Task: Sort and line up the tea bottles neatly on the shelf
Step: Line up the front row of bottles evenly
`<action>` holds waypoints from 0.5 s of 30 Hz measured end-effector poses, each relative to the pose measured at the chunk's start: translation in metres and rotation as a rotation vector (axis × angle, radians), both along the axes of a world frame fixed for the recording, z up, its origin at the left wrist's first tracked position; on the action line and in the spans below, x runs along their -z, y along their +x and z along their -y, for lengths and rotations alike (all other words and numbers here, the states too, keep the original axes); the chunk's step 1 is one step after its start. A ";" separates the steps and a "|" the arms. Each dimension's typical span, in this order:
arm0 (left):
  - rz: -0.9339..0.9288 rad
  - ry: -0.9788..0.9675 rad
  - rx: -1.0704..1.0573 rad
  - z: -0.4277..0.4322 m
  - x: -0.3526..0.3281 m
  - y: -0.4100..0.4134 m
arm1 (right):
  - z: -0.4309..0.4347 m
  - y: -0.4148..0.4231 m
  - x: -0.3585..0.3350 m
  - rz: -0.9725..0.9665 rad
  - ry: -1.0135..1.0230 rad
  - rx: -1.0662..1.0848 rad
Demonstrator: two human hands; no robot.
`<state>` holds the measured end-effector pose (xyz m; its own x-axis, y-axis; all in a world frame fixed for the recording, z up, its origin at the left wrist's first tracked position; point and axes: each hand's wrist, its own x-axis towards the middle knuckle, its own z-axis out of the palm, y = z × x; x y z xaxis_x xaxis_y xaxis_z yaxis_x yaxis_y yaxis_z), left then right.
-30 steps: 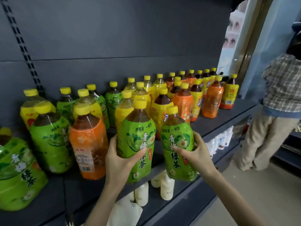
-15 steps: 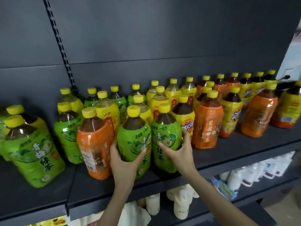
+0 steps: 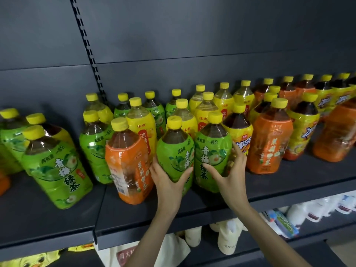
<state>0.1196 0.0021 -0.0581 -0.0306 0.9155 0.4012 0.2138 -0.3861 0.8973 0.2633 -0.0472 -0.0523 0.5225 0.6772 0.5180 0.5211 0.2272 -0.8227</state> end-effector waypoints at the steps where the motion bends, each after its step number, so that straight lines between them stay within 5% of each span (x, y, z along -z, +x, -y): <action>1: -0.005 0.004 0.007 -0.002 0.000 0.001 | -0.002 0.000 0.000 0.006 -0.007 0.002; 7: -0.005 0.034 0.050 -0.001 -0.001 0.001 | -0.008 -0.001 0.004 0.104 -0.063 0.000; 15: -0.258 -0.033 0.141 0.027 0.018 -0.024 | 0.018 0.023 0.027 0.250 -0.247 -0.267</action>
<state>0.0952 -0.0254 -0.0760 0.1972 0.9160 0.3495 0.3827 -0.4001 0.8327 0.2860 -0.0656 -0.0791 0.1915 0.8907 0.4123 0.6610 0.1935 -0.7250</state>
